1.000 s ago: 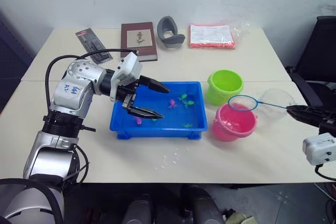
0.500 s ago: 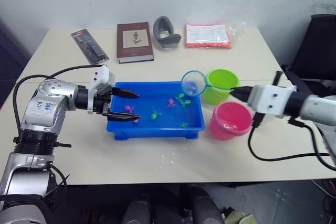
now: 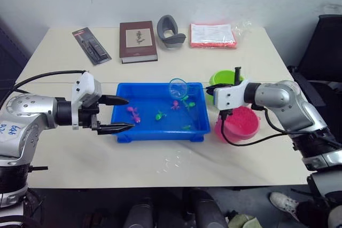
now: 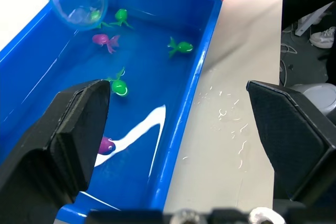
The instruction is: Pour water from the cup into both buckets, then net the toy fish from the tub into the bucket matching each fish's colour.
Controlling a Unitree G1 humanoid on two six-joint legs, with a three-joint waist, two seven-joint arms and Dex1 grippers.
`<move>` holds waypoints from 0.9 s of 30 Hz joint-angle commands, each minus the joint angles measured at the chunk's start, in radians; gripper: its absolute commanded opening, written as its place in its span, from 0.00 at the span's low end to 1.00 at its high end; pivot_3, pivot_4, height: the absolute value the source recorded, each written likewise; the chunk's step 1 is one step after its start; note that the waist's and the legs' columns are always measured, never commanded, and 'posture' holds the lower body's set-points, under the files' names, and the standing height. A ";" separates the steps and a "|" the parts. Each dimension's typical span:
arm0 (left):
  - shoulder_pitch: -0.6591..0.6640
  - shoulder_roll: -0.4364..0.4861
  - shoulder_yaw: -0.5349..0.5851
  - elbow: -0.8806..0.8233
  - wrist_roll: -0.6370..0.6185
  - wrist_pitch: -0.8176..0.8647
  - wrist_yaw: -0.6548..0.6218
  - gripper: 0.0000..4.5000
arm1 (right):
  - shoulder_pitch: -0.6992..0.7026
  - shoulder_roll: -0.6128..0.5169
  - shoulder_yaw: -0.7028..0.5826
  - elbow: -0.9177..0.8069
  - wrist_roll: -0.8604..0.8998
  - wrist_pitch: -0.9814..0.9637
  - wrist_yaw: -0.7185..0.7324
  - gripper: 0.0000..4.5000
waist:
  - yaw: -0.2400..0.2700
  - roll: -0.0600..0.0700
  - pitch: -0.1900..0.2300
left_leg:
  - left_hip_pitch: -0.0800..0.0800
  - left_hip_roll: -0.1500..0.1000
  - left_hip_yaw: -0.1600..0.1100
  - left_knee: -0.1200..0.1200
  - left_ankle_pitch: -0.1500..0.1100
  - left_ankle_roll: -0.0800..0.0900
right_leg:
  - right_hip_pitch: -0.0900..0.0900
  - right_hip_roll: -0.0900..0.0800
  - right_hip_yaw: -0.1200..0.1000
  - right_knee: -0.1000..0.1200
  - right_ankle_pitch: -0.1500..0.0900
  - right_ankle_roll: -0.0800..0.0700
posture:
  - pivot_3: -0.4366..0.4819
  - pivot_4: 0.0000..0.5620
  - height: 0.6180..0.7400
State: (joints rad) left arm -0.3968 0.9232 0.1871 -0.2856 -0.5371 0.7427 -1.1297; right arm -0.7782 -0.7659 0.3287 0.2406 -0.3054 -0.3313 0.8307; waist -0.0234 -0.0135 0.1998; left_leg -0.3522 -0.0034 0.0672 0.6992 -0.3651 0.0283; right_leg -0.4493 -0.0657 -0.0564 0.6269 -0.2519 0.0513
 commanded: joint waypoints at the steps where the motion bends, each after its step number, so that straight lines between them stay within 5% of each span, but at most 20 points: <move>1: 0.009 0.023 0.044 -0.045 -0.035 0.011 0.024 0.99 | -0.044 0.006 0.000 0.054 -0.039 -0.073 -0.022 0.00 | -0.003 0.000 0.000 | 0.000 0.000 0.000 0.000 0.000 0.000 | 0.000 0.000 0.000 0.000 0.000 0.000 | 0.48 0.27 1.00; 17: -0.017 0.023 0.007 -0.042 -0.058 -0.004 0.048 0.99 | -0.166 -0.010 0.064 0.268 -0.312 -0.424 -0.262 0.00 | -0.007 0.000 0.000 | 0.000 0.000 0.000 0.000 0.000 -0.002 | 0.000 0.000 0.000 0.000 0.000 0.000 | 0.48 0.27 1.00; 27: -0.045 0.023 -0.017 -0.021 -0.052 -0.024 0.041 0.99 | -0.150 0.005 0.066 0.334 -0.248 -0.437 -0.196 0.00 | -0.007 0.000 0.000 | 0.000 0.000 0.000 0.000 0.000 -0.002 | 0.000 0.000 0.000 0.000 0.000 0.000 | 0.48 0.27 1.00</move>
State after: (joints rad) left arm -0.4264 0.9338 0.1663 -0.3030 -0.5838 0.7375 -1.0843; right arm -0.9269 -0.7616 0.4247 0.5823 -0.6126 -0.7811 0.6079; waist -0.0301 -0.0135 0.1998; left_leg -0.3519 -0.0033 0.0675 0.6991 -0.3646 0.0266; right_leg -0.4494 -0.0652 -0.0564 0.6274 -0.2520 0.0509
